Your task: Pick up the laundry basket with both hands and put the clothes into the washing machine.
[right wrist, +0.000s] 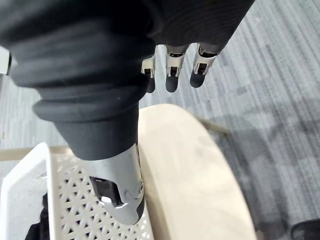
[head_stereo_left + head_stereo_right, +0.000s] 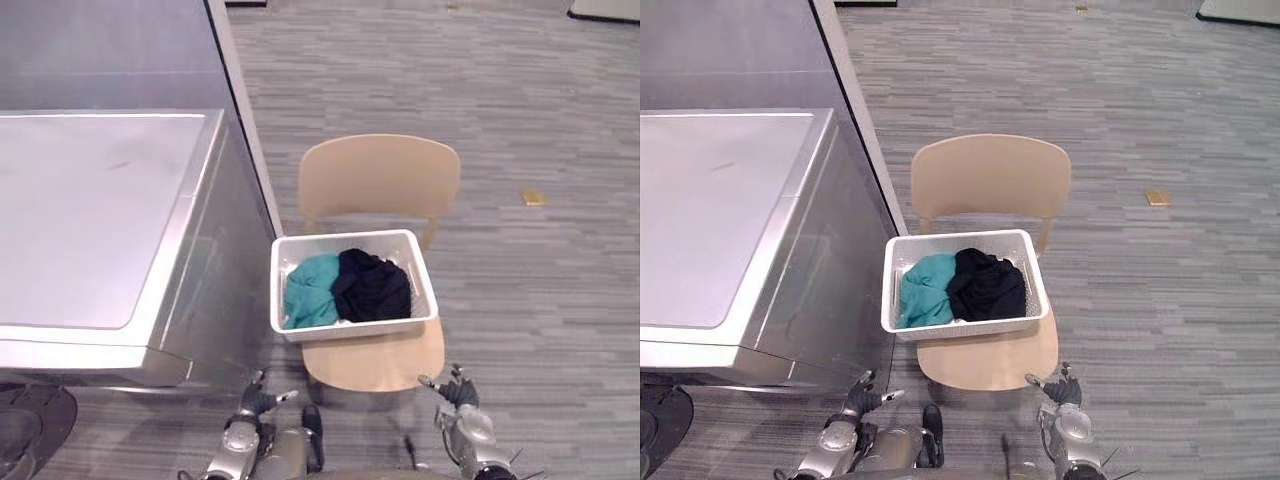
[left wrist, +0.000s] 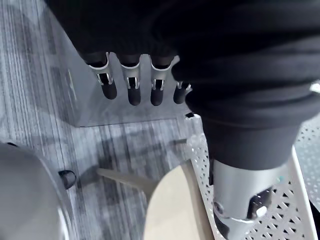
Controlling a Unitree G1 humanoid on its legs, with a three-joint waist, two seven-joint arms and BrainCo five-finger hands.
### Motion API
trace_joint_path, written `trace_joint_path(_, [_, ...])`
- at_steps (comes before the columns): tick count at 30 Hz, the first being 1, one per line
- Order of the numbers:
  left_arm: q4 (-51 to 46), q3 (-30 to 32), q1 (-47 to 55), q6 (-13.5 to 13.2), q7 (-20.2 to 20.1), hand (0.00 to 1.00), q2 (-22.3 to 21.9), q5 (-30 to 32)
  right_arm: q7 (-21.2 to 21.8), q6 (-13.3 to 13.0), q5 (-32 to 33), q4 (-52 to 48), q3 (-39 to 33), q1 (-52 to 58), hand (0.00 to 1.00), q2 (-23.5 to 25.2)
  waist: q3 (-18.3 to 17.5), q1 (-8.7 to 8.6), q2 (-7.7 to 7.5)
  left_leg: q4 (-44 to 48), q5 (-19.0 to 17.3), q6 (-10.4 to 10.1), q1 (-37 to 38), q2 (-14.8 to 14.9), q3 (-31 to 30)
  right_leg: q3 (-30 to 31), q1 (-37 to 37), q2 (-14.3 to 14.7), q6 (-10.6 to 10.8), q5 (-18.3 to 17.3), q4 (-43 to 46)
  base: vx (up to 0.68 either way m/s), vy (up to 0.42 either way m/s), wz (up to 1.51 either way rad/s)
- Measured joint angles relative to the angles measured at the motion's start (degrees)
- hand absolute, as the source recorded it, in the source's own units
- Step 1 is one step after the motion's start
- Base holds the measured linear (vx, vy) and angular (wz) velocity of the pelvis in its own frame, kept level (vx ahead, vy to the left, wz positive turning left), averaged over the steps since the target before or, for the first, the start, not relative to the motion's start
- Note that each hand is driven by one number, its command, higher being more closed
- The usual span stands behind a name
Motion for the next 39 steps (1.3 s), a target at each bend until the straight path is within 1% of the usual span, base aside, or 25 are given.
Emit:
trace_joint_path(1, [0.06,-0.37,0.03,0.01,0.03,0.00,0.21,0.03,-0.09,0.19,-0.73,-1.93,0.05,0.96,0.00,-0.39,0.10,-0.79,-0.20,-0.28,-0.07,-0.13,0.75,-0.31,-1.62,5.70,-2.60,0.81,-1.00,-1.62,4.39,0.08,0.081,0.92])
trace_joint_path(2, [0.06,-0.48,0.56,0.00,0.02,0.00,0.80,0.06,-0.51,0.79,-2.13,-5.35,0.99,1.62,0.00,-0.97,0.12,-1.55,-0.25,-0.57,-0.04,-0.20,1.51,-0.45,-3.52,12.30,-4.57,3.27,0.37,-4.67,5.04,0.09,0.061,0.82])
trace_joint_path(3, [0.07,-0.48,0.71,0.00,0.02,0.00,1.08,0.07,-0.93,0.81,-2.67,-7.00,1.67,1.77,0.00,-1.41,0.28,-1.72,-0.27,-0.99,0.03,-0.29,2.08,-0.68,-4.17,14.84,-5.36,4.34,1.06,-5.74,4.23,0.07,0.024,0.70])
trace_joint_path(5, [0.04,-0.40,0.76,-0.15,0.06,0.00,1.26,0.07,-1.57,0.74,-6.26,-13.54,3.12,1.77,0.00,-3.62,0.29,-2.11,-0.20,-1.48,0.39,-0.94,2.49,-0.93,-7.04,21.88,-6.90,8.23,2.71,-7.46,-4.66,0.10,-0.030,0.61])
trace_joint_path(6, [0.05,-0.39,0.93,-0.23,0.05,0.00,1.39,0.06,-1.60,0.68,-7.26,-15.48,3.42,1.64,0.00,-4.30,0.42,-2.24,0.02,-1.63,0.56,-1.39,2.47,-0.92,-7.81,24.21,-7.16,9.42,3.00,-7.27,-8.67,0.11,-0.073,0.61])
trace_joint_path(7, [0.13,-0.39,0.99,-0.38,0.05,0.00,1.53,0.05,-1.60,0.67,-7.99,-17.05,3.56,1.58,0.00,-4.71,0.21,-2.46,-0.30,-1.58,0.71,-1.67,2.27,-0.96,-8.57,25.83,-6.88,10.16,3.64,-6.75,-12.43,0.07,-0.081,0.63])
trace_joint_path(8, [0.39,-0.40,1.15,-0.84,0.02,0.00,2.01,-0.01,-1.80,0.70,-9.62,-19.35,3.76,1.54,0.00,-4.99,0.11,-2.72,-0.72,-0.97,0.72,-1.94,1.86,-1.37,-9.69,27.02,-6.67,10.77,3.65,-5.01,-17.50,0.11,-0.192,0.77])
trace_joint_path(9, [0.46,0.16,1.47,-1.28,0.01,0.00,2.42,-0.05,-1.71,0.68,-11.36,-21.23,5.19,1.28,0.00,-5.36,-0.10,-2.74,-1.78,0.35,0.69,-2.16,1.54,-2.31,-10.98,27.25,-6.28,10.61,2.72,0.84,-20.87,0.12,-0.215,0.72])
trace_joint_path(10, [0.87,0.80,1.58,-1.27,0.06,0.00,2.25,-0.08,-1.32,0.65,-11.81,-21.27,5.87,0.94,0.00,-6.08,-0.18,-2.75,-1.11,0.81,0.54,-2.38,1.33,-1.95,-11.81,26.80,-5.98,10.75,2.56,0.77,-20.81,0.14,-0.261,0.47])
trace_joint_path(12, [1.00,1.19,1.99,-1.77,-0.07,0.00,1.24,-0.52,-0.69,0.68,-13.84,-21.31,9.47,-1.39,0.00,-8.29,-0.39,-2.02,1.10,0.39,0.64,-2.99,0.36,-0.02,-13.22,24.85,-5.63,12.78,1.60,1.24,-22.55,0.11,-0.196,0.21])
trace_joint_path(13, [1.02,1.25,2.05,-1.88,-0.18,0.00,1.00,-0.58,-0.30,0.68,-14.33,-21.32,10.29,-2.16,0.00,-8.66,-0.30,-2.03,1.34,0.05,0.89,-3.35,0.05,0.44,-13.81,24.10,-5.55,13.23,1.28,1.46,-23.19,0.08,-0.194,0.28])
trace_joint_path(14, [1.02,1.31,2.05,-2.18,-0.37,0.00,0.86,-0.59,0.34,0.71,-15.60,-21.32,11.82,-3.47,0.00,-9.39,-0.19,-1.93,2.12,-0.37,1.20,-3.83,-0.37,1.23,-14.79,22.95,-5.22,14.03,0.99,1.64,-24.04,0.07,-0.190,0.37])
trace_joint_path(16, [1.00,1.90,2.06,-2.53,-1.17,0.00,0.88,-0.79,0.49,0.73,-17.43,-21.29,14.44,-5.61,0.00,-10.50,0.12,-1.49,2.41,-1.37,1.89,-4.83,-1.06,2.08,-16.64,20.72,-5.15,14.88,0.96,1.66,-24.26,0.05,-0.170,0.42])
trace_joint_path(18, [0.93,2.98,1.66,-3.22,-1.20,0.00,0.84,-1.34,0.86,0.70,-18.64,-20.26,18.39,-10.58,0.00,-12.00,1.89,-1.23,2.27,-1.79,2.84,-6.08,-1.83,2.27,-19.10,18.18,-4.85,15.18,0.94,1.65,-24.25,0.03,-0.109,0.56])
trace_joint_path(20, [0.80,3.12,0.89,-3.72,-1.19,0.00,0.86,-2.28,1.30,0.58,-19.25,-17.71,20.75,-15.44,0.00,-12.74,3.68,-0.84,2.49,-1.74,3.54,-6.36,-2.78,2.01,-20.52,16.86,-4.85,15.07,0.90,1.66,-24.25,-0.04,-0.049,0.58])
trace_joint_path(22, [-0.02,3.08,-0.29,-3.87,-1.20,0.00,0.85,-2.30,1.34,0.24,-20.21,-13.80,23.40,-20.59,0.00,-13.46,5.76,0.48,2.85,-1.75,4.83,-6.54,-4.53,1.39,-22.18,15.04,-5.59,14.67,0.55,1.64,-24.24,-0.07,-0.015,0.58])
trace_joint_path(24, [-0.38,3.06,-1.47,-4.18,-1.19,0.00,0.91,-2.36,1.33,0.21,-21.20,-9.76,24.98,-25.03,0.00,-13.86,8.21,1.18,3.78,-1.99,5.90,-6.68,-6.05,0.74,-24.39,13.18,-5.92,14.56,-0.43,1.47,-24.13,-0.12,-0.007,0.60])
trace_joint_path(25, [-0.51,3.07,-2.18,-4.35,-1.17,0.00,0.98,-2.36,1.27,0.25,-21.90,-7.20,26.02,-27.63,0.00,-14.02,9.19,1.92,4.14,-2.37,6.76,-6.66,-7.36,0.39,-25.32,12.50,-7.15,14.20,-1.15,1.28,-23.67,-0.15,0.011,0.51])
trace_joint_path(27, [-0.49,3.15,-3.47,-4.37,-1.10,0.00,1.24,-2.35,1.20,0.52,-23.28,-3.01,27.07,-32.19,0.00,-14.26,11.36,3.35,4.95,-3.75,8.38,-6.75,-8.57,0.21,-26.51,11.39,-8.80,13.74,-1.32,1.23,-22.55,-0.13,0.003,0.36])
trace_joint_path(30, [-0.89,3.38,-3.92,-4.41,-0.98,0.00,2.11,-2.49,0.14,0.96,-24.59,2.02,29.44,-41.89,0.00,-14.83,14.73,4.04,5.42,-6.39,11.33,-7.06,-10.93,0.17,-27.84,10.71,-12.51,13.46,-1.68,1.35,-20.72,-0.12,-0.024,0.19])
trace_joint_path(31, [-0.89,3.36,-3.95,-4.42,-0.95,0.00,2.12,-2.57,0.07,0.96,-24.59,2.19,29.47,-42.38,0.00,-14.93,14.84,4.08,5.47,-6.44,11.43,-7.07,-11.10,0.17,-27.89,10.68,-12.72,13.44,-1.70,1.37,-20.68,-0.14,-0.022,0.08])
trace_joint_path(33, [-0.80,2.86,-4.92,-4.42,-0.61,0.00,2.04,-3.52,-1.37,1.09,-25.05,6.12,30.58,-48.86,0.00,-17.79,16.00,5.39,6.32,-8.51,13.41,-7.43,-13.21,0.38,-28.81,9.98,-15.61,13.32,-2.03,1.60,-19.99,-0.12,-0.030,0.13])
trace_joint_path(34, [-0.79,2.74,-5.01,-4.42,-0.52,0.00,2.03,-3.54,-1.54,1.12,-25.12,6.49,30.65,-49.21,0.00,-17.93,16.07,5.47,6.44,-8.63,13.53,-7.48,-13.30,0.38,-28.96,9.84,-15.71,13.27,-2.03,1.60,-19.96,-0.08,-0.032,0.20])
trace_joint_path(37, [-0.62,0.89,-6.64,-4.78,0.27,0.00,1.61,-4.95,-3.56,2.13,-27.23,11.39,31.61,-53.87,0.00,-19.72,16.46,6.88,7.17,-10.26,15.15,-7.81,-15.30,0.67,-30.32,8.80,-18.07,13.07,-2.26,1.75,-19.62,-0.06,-0.047,0.16])
trace_joint_path(39, [-0.21,-0.05,-8.74,-5.16,0.82,0.00,0.99,-5.80,-4.80,3.14,-29.16,14.52,33.15,-57.04,0.00,-21.07,17.05,7.75,8.37,-11.75,16.66,-8.49,-17.00,0.98,-31.77,7.53,-19.89,13.15,-2.32,1.75,-19.32,-0.05,-0.085,0.22])
